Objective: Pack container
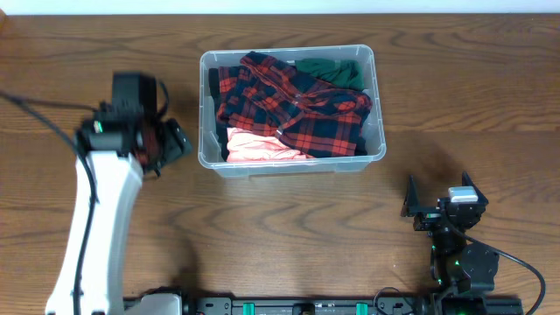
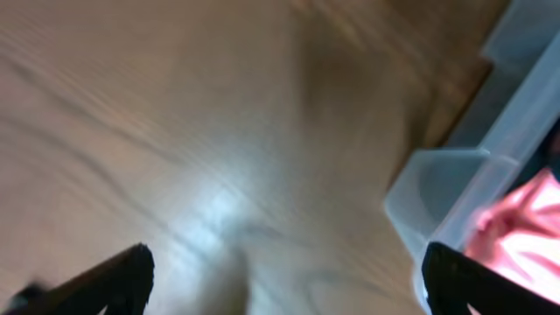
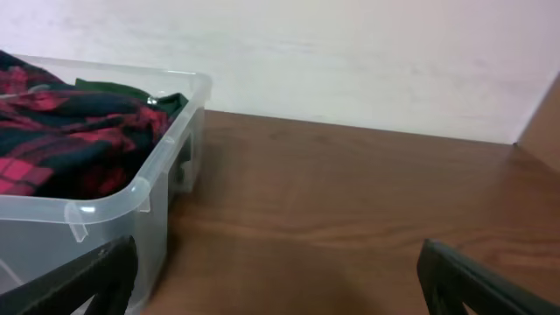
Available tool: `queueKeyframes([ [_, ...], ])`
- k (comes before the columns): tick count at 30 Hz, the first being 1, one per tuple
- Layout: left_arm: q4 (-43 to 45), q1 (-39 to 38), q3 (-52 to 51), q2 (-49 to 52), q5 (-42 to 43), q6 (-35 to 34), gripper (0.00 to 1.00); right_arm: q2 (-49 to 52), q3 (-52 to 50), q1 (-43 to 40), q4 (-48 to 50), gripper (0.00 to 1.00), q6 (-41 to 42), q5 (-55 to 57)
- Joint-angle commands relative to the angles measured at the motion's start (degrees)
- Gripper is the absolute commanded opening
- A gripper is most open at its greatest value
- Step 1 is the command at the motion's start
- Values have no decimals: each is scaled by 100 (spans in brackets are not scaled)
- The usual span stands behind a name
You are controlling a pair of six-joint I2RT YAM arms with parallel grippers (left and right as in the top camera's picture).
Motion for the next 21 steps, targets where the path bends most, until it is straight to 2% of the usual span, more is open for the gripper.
queueKeyframes([
  [1, 951, 37, -1360, -811, -79, 0, 98, -39, -15, -9, -20, 99, -74, -44],
  [6, 2935, 37, -3392, -2041, -79, -142, 98, -39, -13, -9, -20, 99, -76, -42],
  [12, 4662, 37, -5051, -3287, -63, -131, 98, -39, -15, -9, -20, 99, -74, -42],
  [16, 5202, 37, -5657, -3956, -63, -118, 98, -39, -15, -9, -20, 99, -74, -42],
  [21, 5226, 37, -6028, -4627, -63, -120, 98, -39, -15, -9, -20, 99, -74, -42],
])
